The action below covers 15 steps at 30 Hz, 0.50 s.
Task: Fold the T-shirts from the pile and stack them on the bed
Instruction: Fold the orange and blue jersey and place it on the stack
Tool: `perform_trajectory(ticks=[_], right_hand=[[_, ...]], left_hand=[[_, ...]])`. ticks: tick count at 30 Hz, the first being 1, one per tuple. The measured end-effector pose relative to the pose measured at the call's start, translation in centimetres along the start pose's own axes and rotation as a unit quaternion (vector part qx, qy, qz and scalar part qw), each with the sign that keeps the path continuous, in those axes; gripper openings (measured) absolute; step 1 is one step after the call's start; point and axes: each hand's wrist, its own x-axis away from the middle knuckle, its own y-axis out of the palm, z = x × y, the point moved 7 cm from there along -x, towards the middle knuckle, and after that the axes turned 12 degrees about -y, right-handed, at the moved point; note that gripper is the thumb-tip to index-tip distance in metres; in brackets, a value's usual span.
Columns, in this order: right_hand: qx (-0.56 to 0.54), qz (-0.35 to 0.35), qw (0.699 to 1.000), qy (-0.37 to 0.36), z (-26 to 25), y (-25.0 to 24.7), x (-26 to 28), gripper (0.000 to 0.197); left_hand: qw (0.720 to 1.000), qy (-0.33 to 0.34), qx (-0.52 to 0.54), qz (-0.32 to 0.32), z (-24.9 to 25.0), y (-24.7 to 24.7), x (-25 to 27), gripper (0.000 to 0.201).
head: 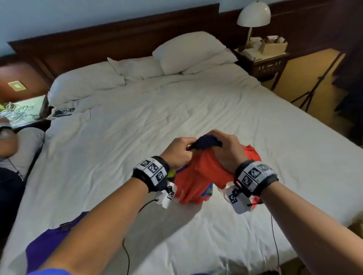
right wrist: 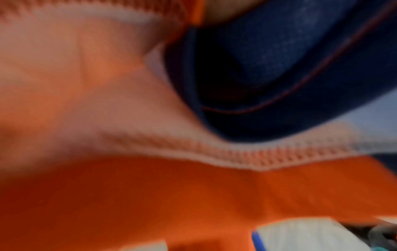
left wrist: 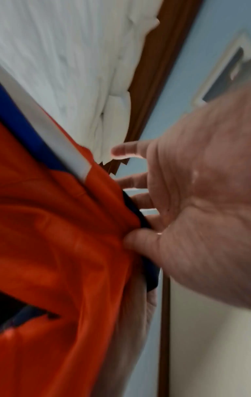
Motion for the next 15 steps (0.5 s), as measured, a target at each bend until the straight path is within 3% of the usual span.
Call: perform_trajectory(ticks=[3, 7, 11, 13, 15], right_hand=[[0.063, 0.01, 0.997, 0.032, 1.8, -0.2, 0.9, 0.02], [0.047, -0.053, 0.994, 0.083, 5.9, 1.7, 5.4, 0.022], [-0.064, 0.03, 0.99, 0.123, 6.9, 1.2, 6.9, 0.008], [-0.141, 0.029, 0.978, 0.149, 7.0, 2.1, 6.9, 0.033], [-0.133, -0.041, 0.975, 0.172, 7.7, 4.5, 7.0, 0.056]], left_hand=[[0.989, -0.014, 0.137, 0.059, -0.6, -0.6, -0.1, 0.03], [0.973, -0.025, 0.222, 0.057, 0.9, -2.1, 0.4, 0.021], [0.965, -0.045, 0.229, 0.12, 0.0, -4.9, -0.4, 0.014], [0.96, -0.047, 0.249, 0.117, 0.5, -5.3, -0.6, 0.015], [0.961, -0.03, 0.257, 0.096, 2.0, -4.9, -0.6, 0.019]])
